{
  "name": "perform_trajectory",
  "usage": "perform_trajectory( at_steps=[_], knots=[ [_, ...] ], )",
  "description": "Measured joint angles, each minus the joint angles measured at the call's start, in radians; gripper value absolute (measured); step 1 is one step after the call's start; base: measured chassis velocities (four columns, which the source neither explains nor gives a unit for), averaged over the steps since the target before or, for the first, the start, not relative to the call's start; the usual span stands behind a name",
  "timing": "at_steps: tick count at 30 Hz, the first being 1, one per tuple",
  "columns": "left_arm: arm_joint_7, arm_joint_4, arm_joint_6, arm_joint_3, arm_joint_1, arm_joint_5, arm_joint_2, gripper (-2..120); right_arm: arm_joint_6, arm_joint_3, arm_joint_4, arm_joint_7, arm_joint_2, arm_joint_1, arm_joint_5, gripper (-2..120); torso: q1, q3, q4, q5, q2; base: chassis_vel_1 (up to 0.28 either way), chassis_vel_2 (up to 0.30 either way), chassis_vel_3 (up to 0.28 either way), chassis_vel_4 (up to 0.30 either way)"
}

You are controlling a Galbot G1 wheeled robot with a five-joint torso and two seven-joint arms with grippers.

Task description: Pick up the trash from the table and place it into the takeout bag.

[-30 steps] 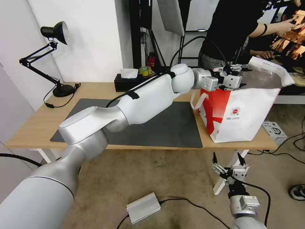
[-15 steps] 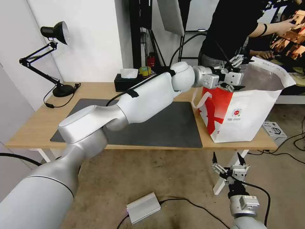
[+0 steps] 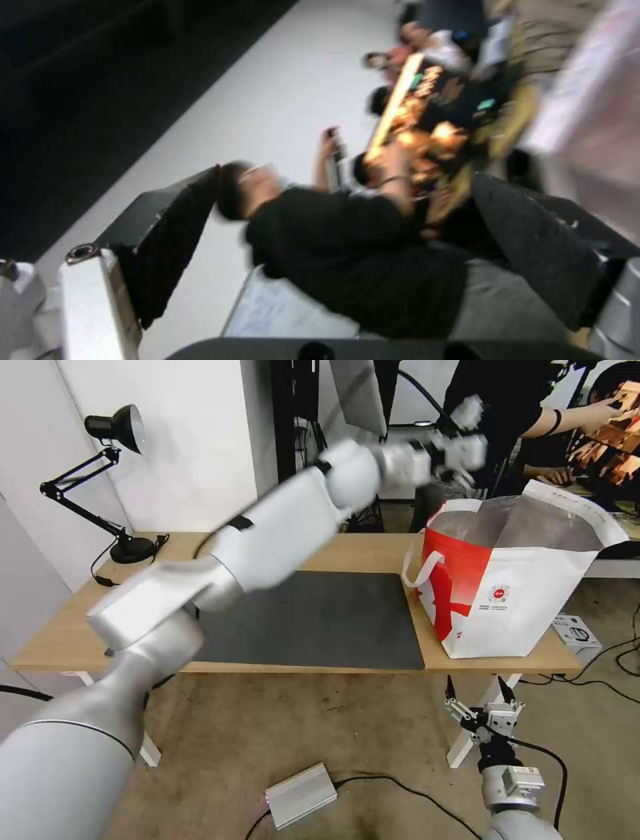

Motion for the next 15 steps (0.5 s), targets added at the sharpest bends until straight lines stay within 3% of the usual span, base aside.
perform_trajectory(
  at_steps=[3, 8, 10, 11, 13, 15],
  knots=[
    [-0.030, -0.017, 0.029, -0.064, -0.017, -0.045, 0.072, 100, -0.001, 0.000, 0.010, 0.000, -0.001, -0.004, 0.000, 98, 0.000, 0.000, 0.0000, -0.0002, 0.000, 0.000, 0.000, 0.000, 0.000],
    [-0.074, -0.074, 0.089, -0.074, -0.020, -0.123, 0.166, 100, -0.001, 0.000, 0.014, 0.000, -0.001, -0.005, 0.000, 98, 0.000, 0.000, -0.0004, 0.0000, 0.000, 0.000, 0.000, 0.000, 0.000],
    [-0.102, -0.129, 0.134, -0.068, -0.003, -0.188, 0.250, 100, -0.001, 0.000, 0.014, -0.001, -0.002, -0.003, 0.000, 98, 0.000, 0.000, 0.0000, -0.0002, 0.000, 0.000, 0.000, 0.000, 0.000],
    [-0.102, -0.129, 0.134, -0.068, -0.003, -0.188, 0.250, 100, -0.001, 0.000, 0.014, -0.001, -0.002, -0.003, 0.000, 98, 0.000, 0.000, 0.0000, -0.0002, 0.000, 0.000, 0.000, 0.000, 0.000],
    [-0.129, -0.198, 0.170, -0.062, 0.037, -0.245, 0.342, 100, -0.003, -0.001, 0.015, -0.001, -0.003, 0.000, 0.000, 98, 0.000, 0.000, 0.0001, -0.0005, 0.000, 0.000, 0.000, 0.000, 0.000],
    [-0.130, -0.202, 0.172, -0.062, 0.039, -0.247, 0.347, 100, -0.003, -0.001, 0.015, -0.001, -0.003, 0.001, 0.000, 98, 0.000, 0.000, 0.0000, -0.0005, 0.000, 0.000, 0.000, 0.000, 0.000]
  ],
)
